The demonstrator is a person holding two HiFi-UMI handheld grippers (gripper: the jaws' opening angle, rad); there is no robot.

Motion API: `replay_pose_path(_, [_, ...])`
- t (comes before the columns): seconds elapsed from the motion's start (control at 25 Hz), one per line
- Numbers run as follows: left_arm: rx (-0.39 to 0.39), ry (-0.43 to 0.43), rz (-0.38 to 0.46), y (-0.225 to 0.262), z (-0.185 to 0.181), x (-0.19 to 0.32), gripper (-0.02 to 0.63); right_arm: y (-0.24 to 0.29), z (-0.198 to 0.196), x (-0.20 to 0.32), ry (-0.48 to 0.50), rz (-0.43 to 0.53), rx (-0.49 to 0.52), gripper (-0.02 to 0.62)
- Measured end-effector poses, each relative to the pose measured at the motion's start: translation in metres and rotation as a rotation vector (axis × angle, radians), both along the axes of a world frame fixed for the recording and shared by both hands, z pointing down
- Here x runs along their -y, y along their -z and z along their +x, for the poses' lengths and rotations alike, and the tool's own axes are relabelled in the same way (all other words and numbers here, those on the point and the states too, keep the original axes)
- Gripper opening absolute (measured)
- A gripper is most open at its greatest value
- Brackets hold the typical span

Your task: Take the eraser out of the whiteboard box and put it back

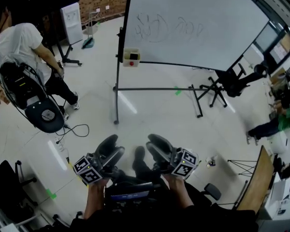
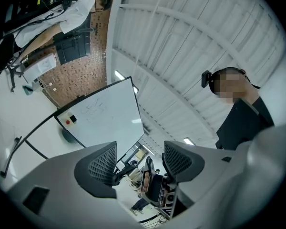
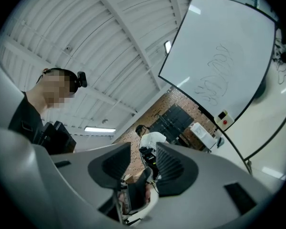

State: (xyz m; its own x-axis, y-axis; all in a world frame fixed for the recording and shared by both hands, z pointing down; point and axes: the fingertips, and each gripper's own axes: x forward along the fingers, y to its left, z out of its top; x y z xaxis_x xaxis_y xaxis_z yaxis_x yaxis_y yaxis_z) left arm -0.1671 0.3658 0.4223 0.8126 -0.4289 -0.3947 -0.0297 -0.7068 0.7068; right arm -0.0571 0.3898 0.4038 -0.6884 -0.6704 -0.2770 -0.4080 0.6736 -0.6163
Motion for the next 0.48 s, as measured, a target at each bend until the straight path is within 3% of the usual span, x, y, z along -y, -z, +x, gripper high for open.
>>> replay_pose_path(0.24, [0.058,0.06,0.002,-0.006,0.01,0.044,0.307,-0.007,0.011,0.056,0.067,0.013,0.054,0.17])
replay_pose_path(0.48, [0.099,0.073,0.026,0.011,0.052,0.102,0.307,0.012,0.044,0.123,0.114,0.069,0.076,0.172])
